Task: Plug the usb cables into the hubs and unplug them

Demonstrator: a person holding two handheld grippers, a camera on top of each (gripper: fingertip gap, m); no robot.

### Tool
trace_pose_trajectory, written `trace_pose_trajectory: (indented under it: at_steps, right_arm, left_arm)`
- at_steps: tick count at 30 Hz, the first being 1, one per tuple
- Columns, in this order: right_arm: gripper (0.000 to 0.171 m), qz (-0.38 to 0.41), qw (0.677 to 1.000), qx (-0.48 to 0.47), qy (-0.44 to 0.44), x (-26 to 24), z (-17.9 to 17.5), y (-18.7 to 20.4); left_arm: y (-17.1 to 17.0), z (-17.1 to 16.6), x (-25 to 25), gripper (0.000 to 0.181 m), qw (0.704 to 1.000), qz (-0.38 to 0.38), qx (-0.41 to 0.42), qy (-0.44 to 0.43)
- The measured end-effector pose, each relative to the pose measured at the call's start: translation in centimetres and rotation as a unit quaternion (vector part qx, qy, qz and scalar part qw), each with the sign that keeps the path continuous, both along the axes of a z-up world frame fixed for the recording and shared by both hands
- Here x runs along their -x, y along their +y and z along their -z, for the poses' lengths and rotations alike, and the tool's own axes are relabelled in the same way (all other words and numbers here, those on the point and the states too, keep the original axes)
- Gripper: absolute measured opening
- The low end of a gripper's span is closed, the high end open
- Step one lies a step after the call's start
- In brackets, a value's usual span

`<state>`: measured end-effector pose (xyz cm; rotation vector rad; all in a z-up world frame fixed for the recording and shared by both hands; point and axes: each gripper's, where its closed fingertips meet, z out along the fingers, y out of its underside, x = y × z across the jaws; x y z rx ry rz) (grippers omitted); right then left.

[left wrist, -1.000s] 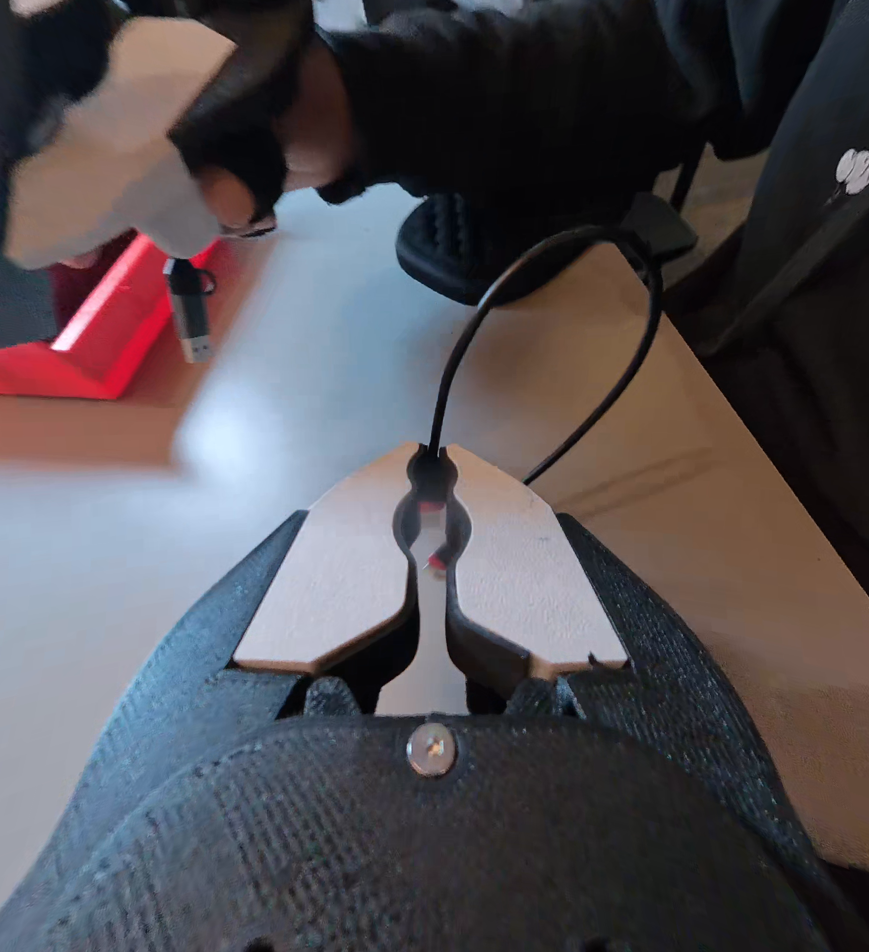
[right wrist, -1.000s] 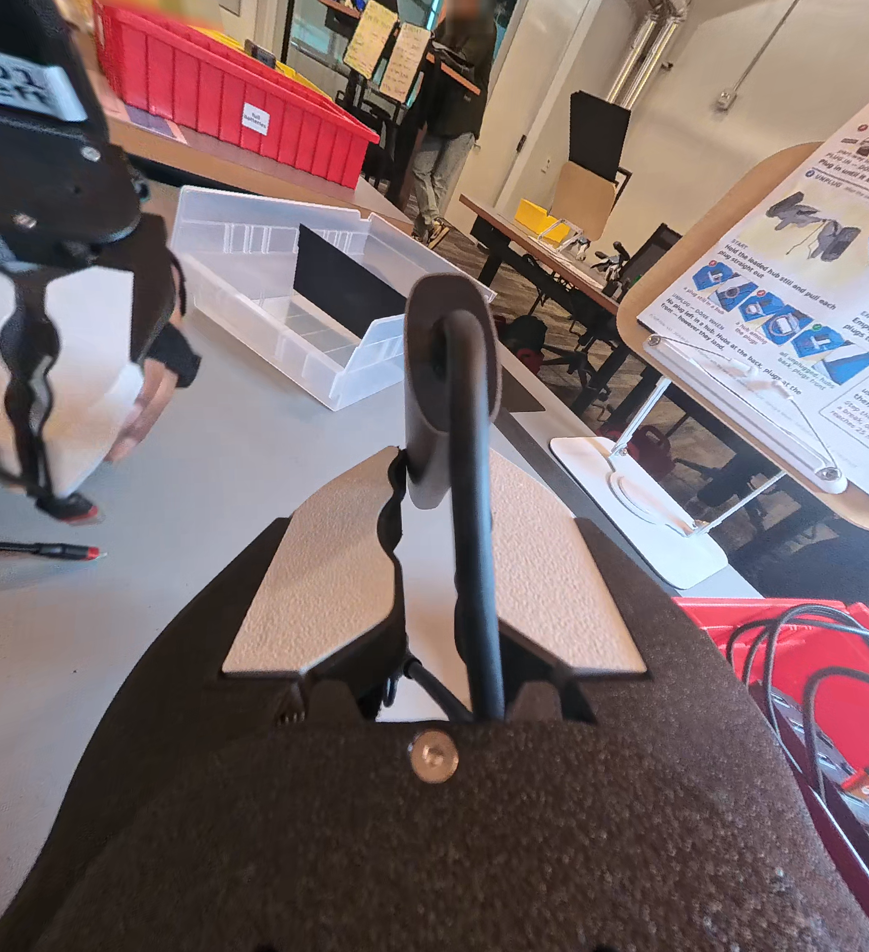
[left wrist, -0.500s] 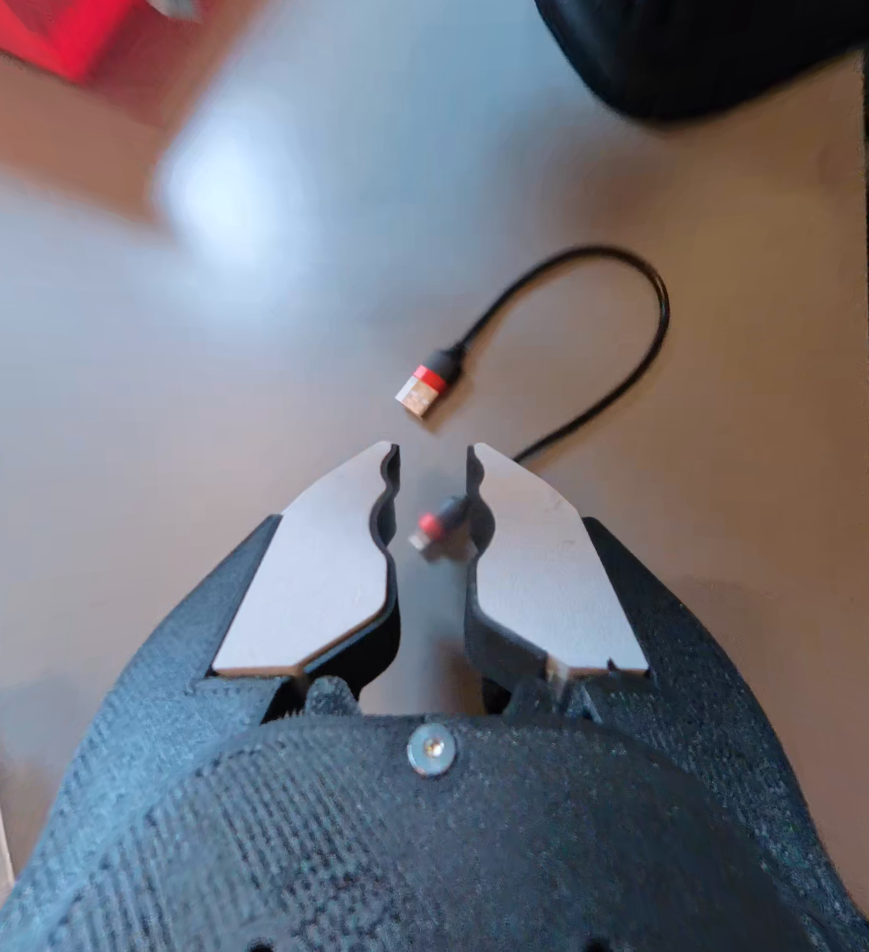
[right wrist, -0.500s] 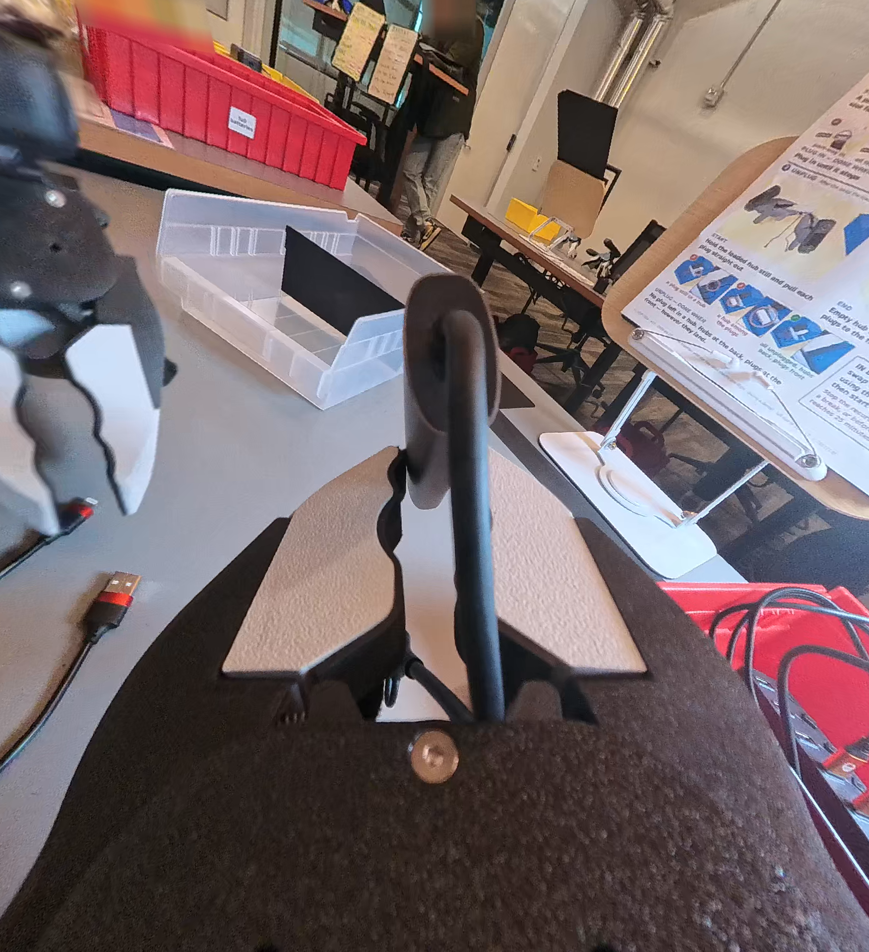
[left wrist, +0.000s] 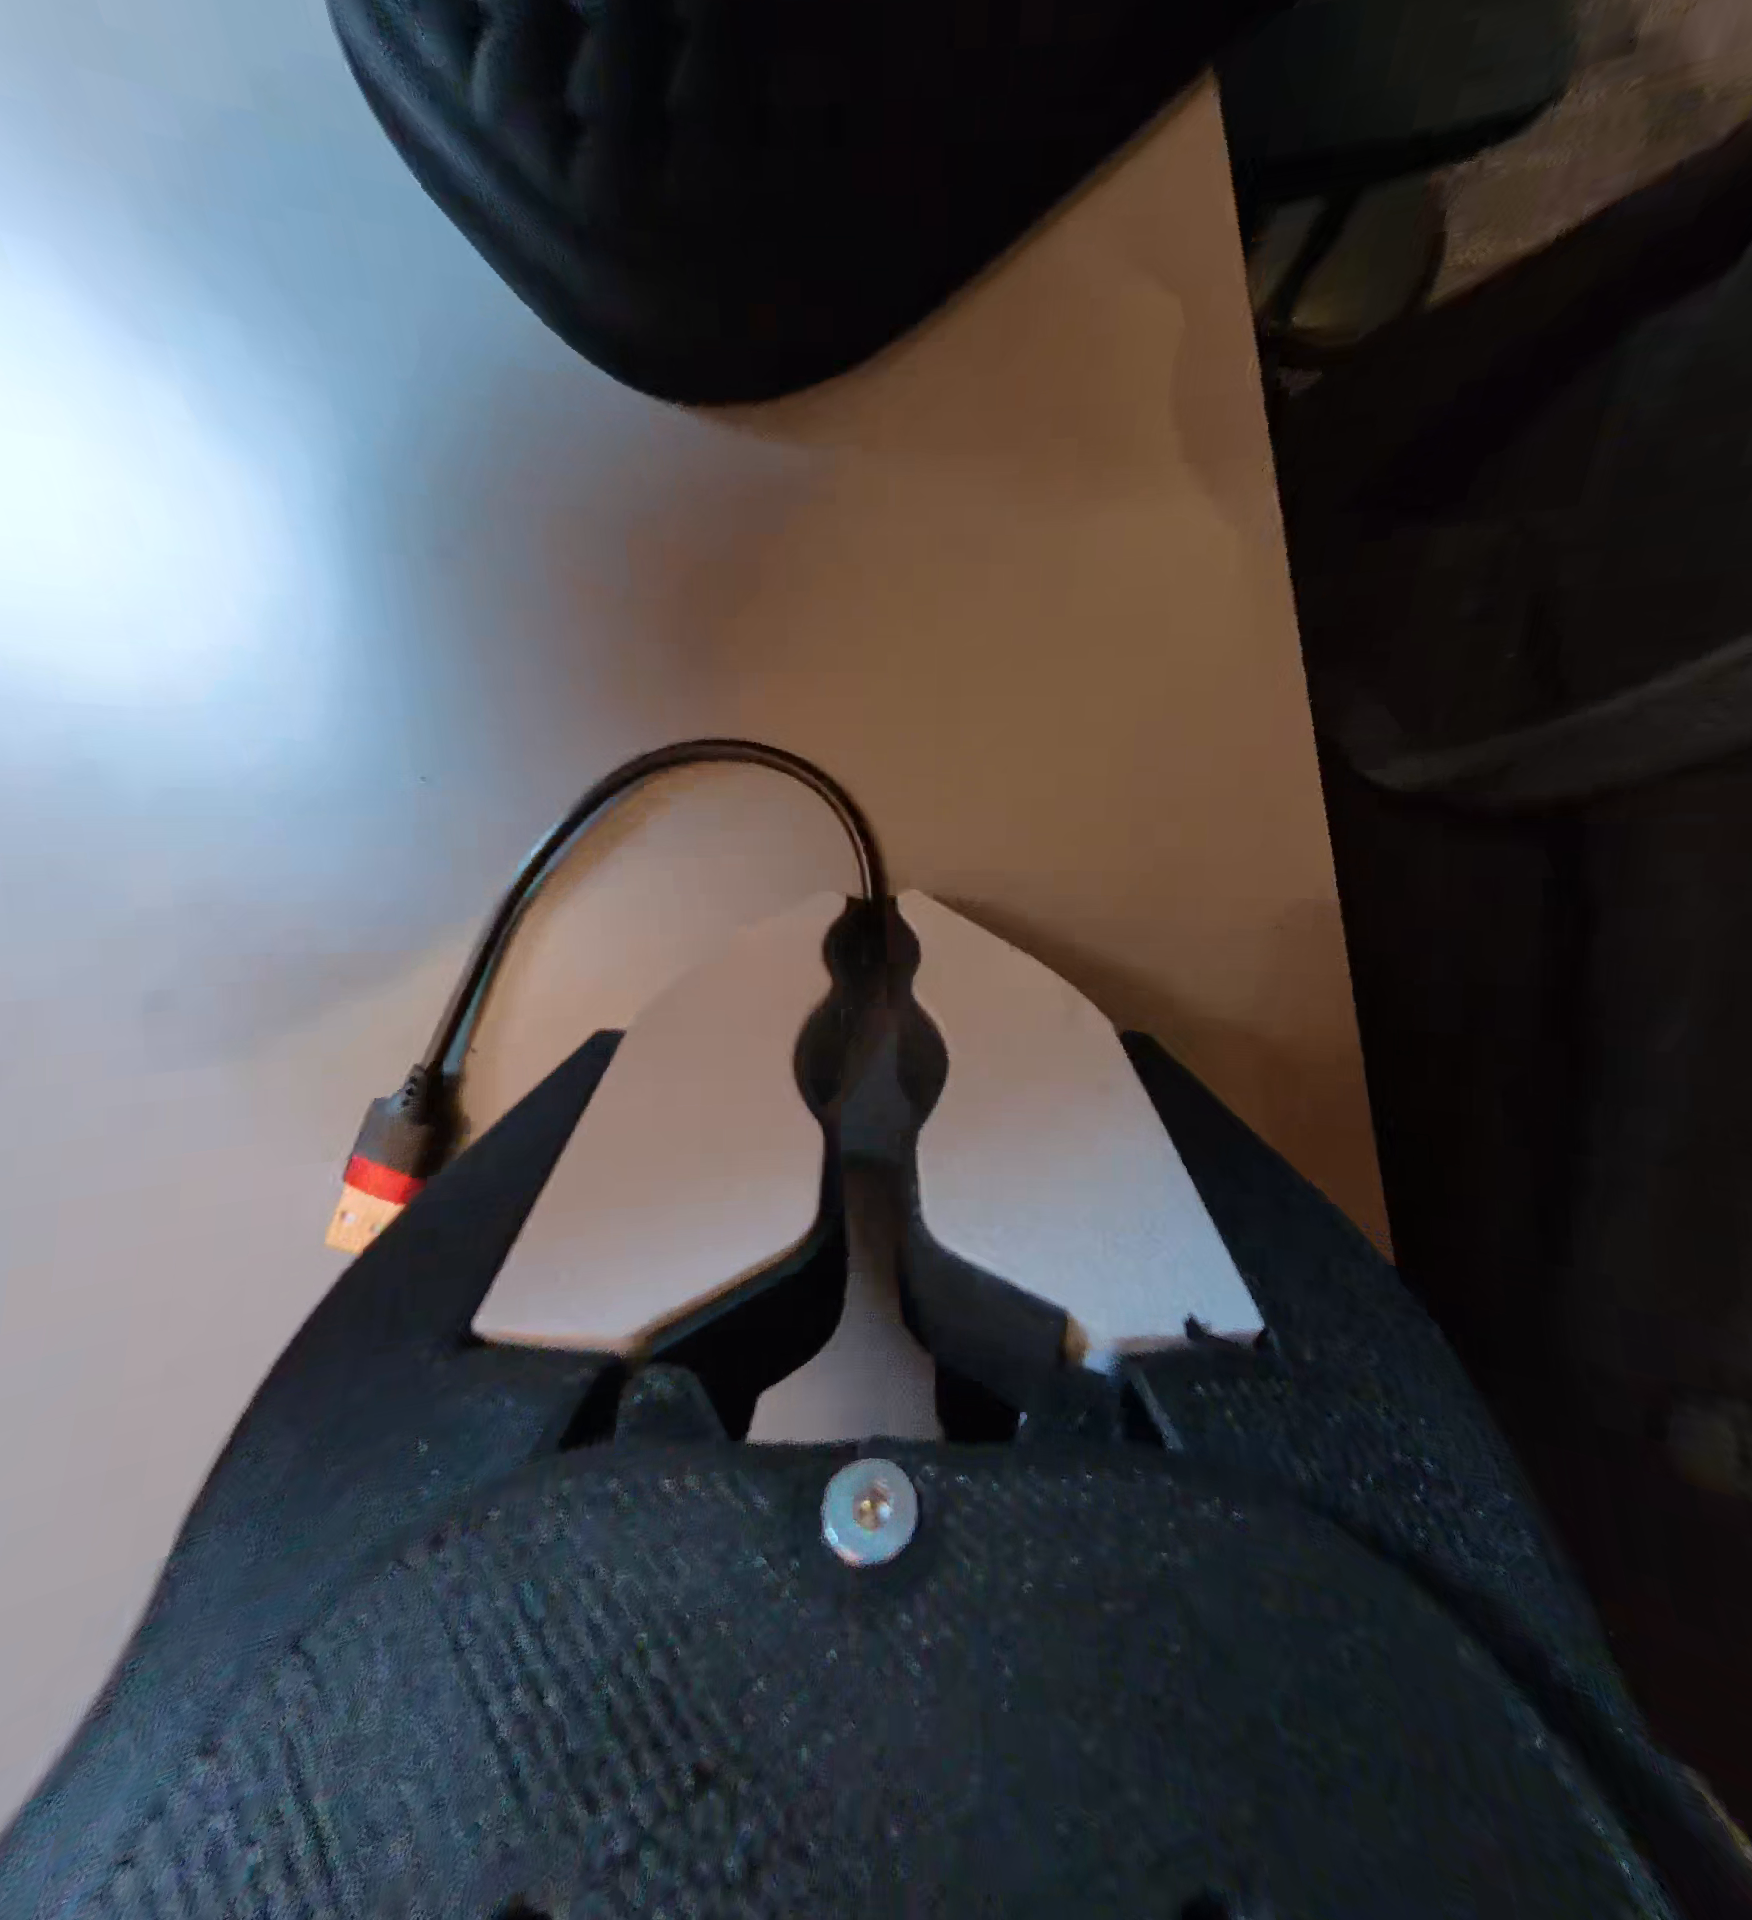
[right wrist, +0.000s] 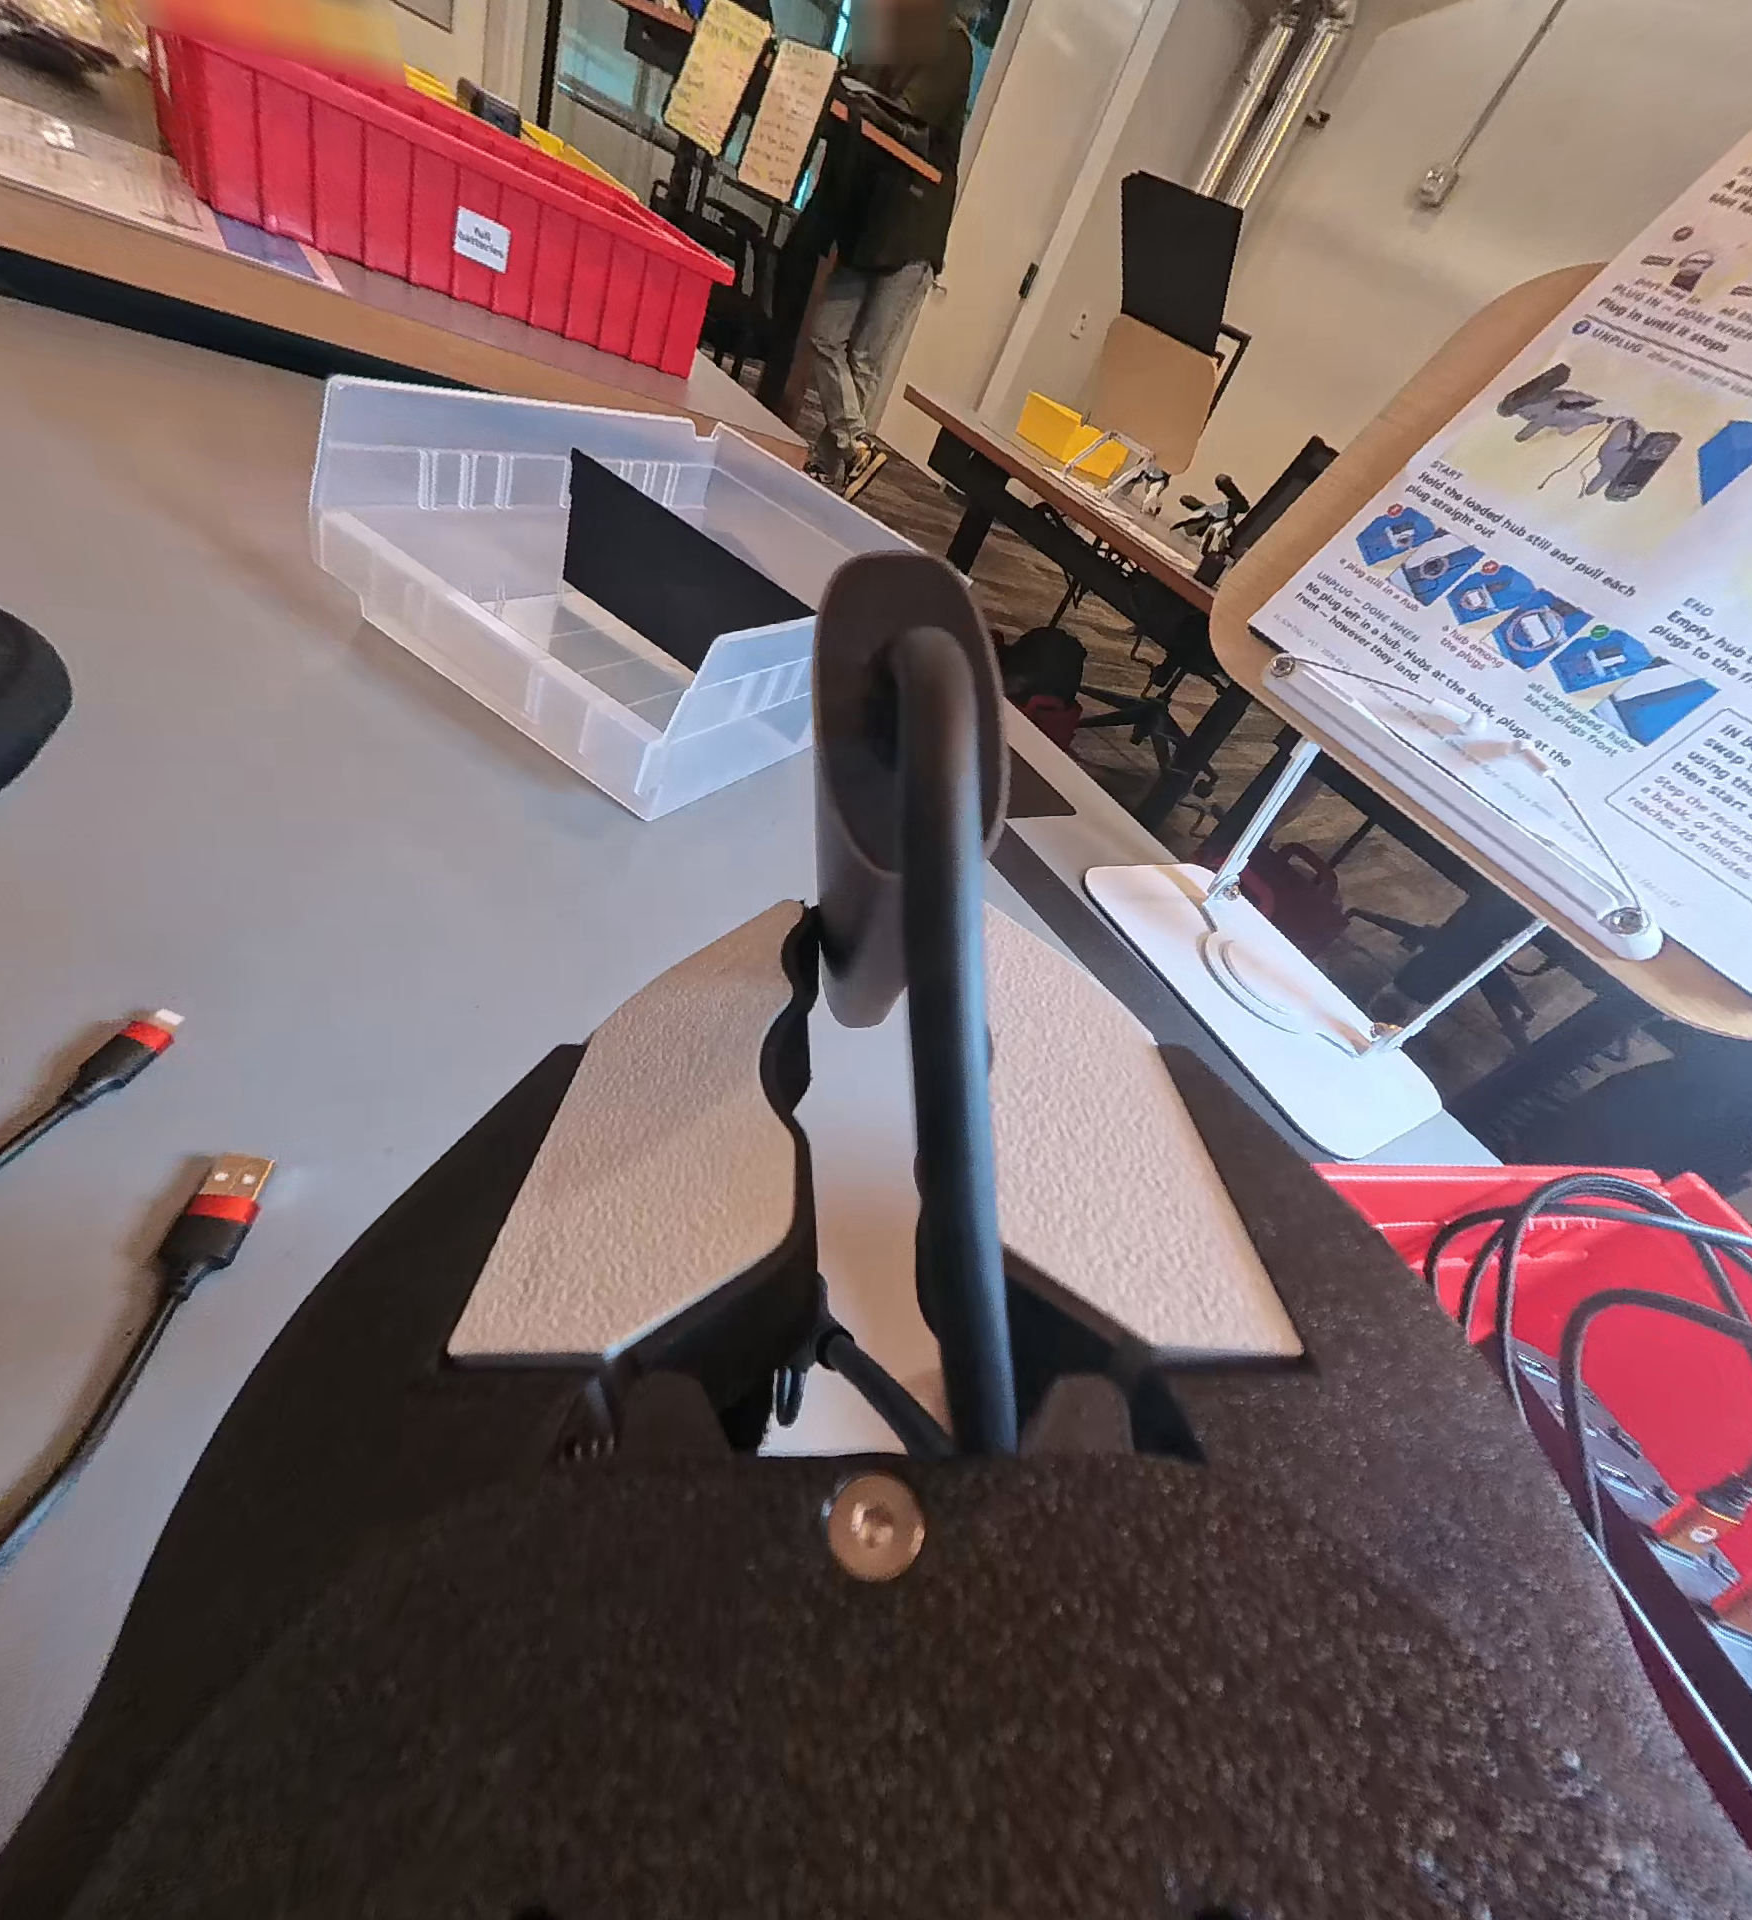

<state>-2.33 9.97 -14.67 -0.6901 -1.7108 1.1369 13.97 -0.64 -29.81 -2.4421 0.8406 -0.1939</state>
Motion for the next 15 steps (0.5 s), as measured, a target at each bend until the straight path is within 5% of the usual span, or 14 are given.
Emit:
trace_pose_trajectory:
  at_steps: [1, 7, 10, 15]
  right_arm:
    - [0.017, 0.0, 1.0, 0.0, 0.001, -0.1, 0.0, 0.0]
    - [0.017, -0.017, 1.0, 0.001, 0.011, -0.7, -0.3, 0.1]
    - [0.017, -0.057, 0.997, 0.015, 0.039, -1.6, -1.1, -0.8]
    - [0.017, -0.1, 0.991, 0.029, 0.081, -2.8, -2.5, -1.7]
  left_arm:
    - [-0.5, 0.0, 0.1, 0.003, 1.0, 0.01, 0.008, 0.006]
    - [-7.2, 0.0, 6.0, 0.003, 0.991, 0.066, 0.09, 0.074]
    - [-9.7, -0.6, 11.9, 0.004, 0.988, -0.027, 0.122, 0.087]
    - [-7.4, -3.7, 17.8, 0.01, 0.974, -0.225, -0.007, 0.013]
